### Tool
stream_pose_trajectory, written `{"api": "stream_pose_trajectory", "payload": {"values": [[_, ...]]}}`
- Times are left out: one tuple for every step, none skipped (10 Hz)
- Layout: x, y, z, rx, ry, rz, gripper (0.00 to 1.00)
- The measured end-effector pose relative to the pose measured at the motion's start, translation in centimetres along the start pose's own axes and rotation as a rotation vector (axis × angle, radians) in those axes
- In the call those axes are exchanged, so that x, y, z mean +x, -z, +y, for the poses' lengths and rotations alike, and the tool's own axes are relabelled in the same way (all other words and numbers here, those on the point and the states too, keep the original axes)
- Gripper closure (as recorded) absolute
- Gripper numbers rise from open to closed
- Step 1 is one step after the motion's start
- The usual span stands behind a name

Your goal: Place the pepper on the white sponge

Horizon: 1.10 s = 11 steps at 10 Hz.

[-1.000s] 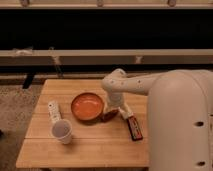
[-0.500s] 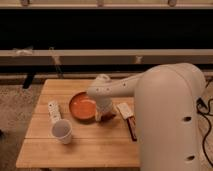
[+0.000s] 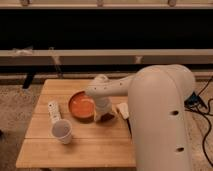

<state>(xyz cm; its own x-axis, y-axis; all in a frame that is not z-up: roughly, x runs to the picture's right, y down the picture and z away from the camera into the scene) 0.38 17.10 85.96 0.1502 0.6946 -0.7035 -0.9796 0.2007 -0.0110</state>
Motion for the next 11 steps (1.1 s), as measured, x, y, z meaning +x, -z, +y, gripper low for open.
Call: {"api": "stream_pose_trajectory", "payload": {"values": [[-0.18, -0.24, -0.14, 0.001, -0.009, 0.008, 0.20], [-0.29, -0.45, -0.22, 0.003, -0.016, 0.016, 0.22], [-0.42, -0.61, -0.23, 0.005, -0.023, 0.027, 0.29], [-0.49, -0.89, -0.34, 0.006, -0.031, 0.044, 0.40], [-0.57, -1.02, -0.35, 0.003, -0.039, 0.058, 0.51], [-0.59, -1.18, -0.42, 0.003, -0.042, 0.068, 0.61], [-0.55, -1.13, -0.53, 0.003, -0.042, 0.067, 0.72], [-0.54, -1.00, -0.45, 0.004, -0.040, 0.068, 0.81], [-0.55, -0.98, -0.36, 0.003, -0.038, 0.068, 0.86], [-0.59, -1.06, -0.56, 0.002, -0.041, 0.073, 0.87], [-0.61, -1.23, -0.68, -0.003, -0.042, 0.081, 0.83]]}}
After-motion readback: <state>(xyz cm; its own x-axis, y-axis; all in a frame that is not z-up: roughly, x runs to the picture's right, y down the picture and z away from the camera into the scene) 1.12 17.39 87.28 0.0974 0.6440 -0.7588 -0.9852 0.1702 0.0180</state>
